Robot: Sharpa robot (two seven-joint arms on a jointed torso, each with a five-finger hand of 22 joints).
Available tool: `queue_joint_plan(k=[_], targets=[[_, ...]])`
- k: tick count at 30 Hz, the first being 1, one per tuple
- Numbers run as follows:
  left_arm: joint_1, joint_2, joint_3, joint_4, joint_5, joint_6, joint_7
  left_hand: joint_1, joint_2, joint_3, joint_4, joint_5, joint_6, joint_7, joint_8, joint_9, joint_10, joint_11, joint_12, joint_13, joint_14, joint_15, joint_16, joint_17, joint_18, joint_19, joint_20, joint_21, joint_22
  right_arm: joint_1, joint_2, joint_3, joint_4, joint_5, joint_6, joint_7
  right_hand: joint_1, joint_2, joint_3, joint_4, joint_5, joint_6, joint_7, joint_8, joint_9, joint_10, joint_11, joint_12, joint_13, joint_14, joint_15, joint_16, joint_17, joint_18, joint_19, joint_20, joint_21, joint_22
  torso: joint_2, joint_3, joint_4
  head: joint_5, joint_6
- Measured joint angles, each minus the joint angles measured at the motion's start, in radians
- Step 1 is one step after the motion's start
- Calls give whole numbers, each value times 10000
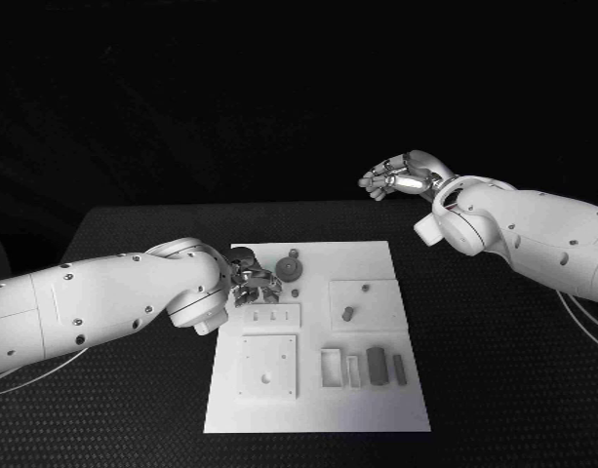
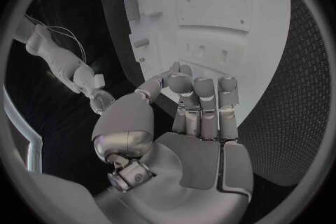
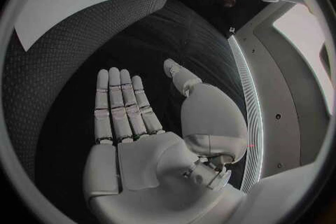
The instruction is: Assemble the parts on the task board
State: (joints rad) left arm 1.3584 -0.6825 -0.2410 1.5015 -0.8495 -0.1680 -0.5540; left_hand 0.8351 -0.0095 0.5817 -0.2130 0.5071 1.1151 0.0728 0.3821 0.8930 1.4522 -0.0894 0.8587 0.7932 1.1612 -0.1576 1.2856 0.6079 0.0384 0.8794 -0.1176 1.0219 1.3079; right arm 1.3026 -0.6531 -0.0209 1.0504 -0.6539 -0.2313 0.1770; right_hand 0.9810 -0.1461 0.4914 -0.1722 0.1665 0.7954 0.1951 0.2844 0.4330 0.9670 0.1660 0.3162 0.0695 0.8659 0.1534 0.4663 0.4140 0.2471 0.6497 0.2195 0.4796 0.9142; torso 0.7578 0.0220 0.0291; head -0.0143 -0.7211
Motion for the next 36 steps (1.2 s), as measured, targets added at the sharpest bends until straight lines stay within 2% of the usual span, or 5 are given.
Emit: queue_joint_plan(k=[2,11,18,36], targets=[[-23,-9,0,33,-223,-30,5,96,-94,41,16,-305,43,-5,-116,-98,-36,36,0,-57,0,0,0,-56,1,0,0,0,0,0,4,0,2,0,1,-2,0,0,0,0,0,0,0,0,0,0,0,0,1,-1,0,-25,1,-1,-1,-1,0,0,0,0,5,-1,-4],[-206,1,-1,110,-1586,-255,13,420,-300,169,98,-813,140,-34,-372,-400,-36,36,0,-195,-1,1,0,-191,1,0,0,0,-2,-1,32,0,3,3,10,-9,0,0,-28,27,49,0,0,0,-21,-1,0,-81,1,-50,22,-65,41,-7,-24,23,-63,31,0,7,6,23,-62],[-378,48,-1,17,-2119,-395,3,441,-298,194,123,-835,161,-51,-386,-456,-36,36,0,-209,-3,3,39,-207,1,-1,0,0,-3,-2,15,0,5,3,14,-15,0,0,0,54,89,0,0,0,-32,-1,0,-83,1,-54,24,-72,41,-13,-70,-3,-63,44,0,7,-6,24,-97],[-619,145,1,-141,-2479,-412,-9,440,-297,194,123,-903,166,-54,-423,-523,-35,35,0,-218,-20,20,39,-218,1,-1,1,0,-5,-3,28,0,38,3,42,-27,0,0,-27,81,88,1,-1,-1,-45,-2,0,-154,3,-89,56,-113,66,-76,-77,4,-114,74,13,7,-12,-19,-206]])
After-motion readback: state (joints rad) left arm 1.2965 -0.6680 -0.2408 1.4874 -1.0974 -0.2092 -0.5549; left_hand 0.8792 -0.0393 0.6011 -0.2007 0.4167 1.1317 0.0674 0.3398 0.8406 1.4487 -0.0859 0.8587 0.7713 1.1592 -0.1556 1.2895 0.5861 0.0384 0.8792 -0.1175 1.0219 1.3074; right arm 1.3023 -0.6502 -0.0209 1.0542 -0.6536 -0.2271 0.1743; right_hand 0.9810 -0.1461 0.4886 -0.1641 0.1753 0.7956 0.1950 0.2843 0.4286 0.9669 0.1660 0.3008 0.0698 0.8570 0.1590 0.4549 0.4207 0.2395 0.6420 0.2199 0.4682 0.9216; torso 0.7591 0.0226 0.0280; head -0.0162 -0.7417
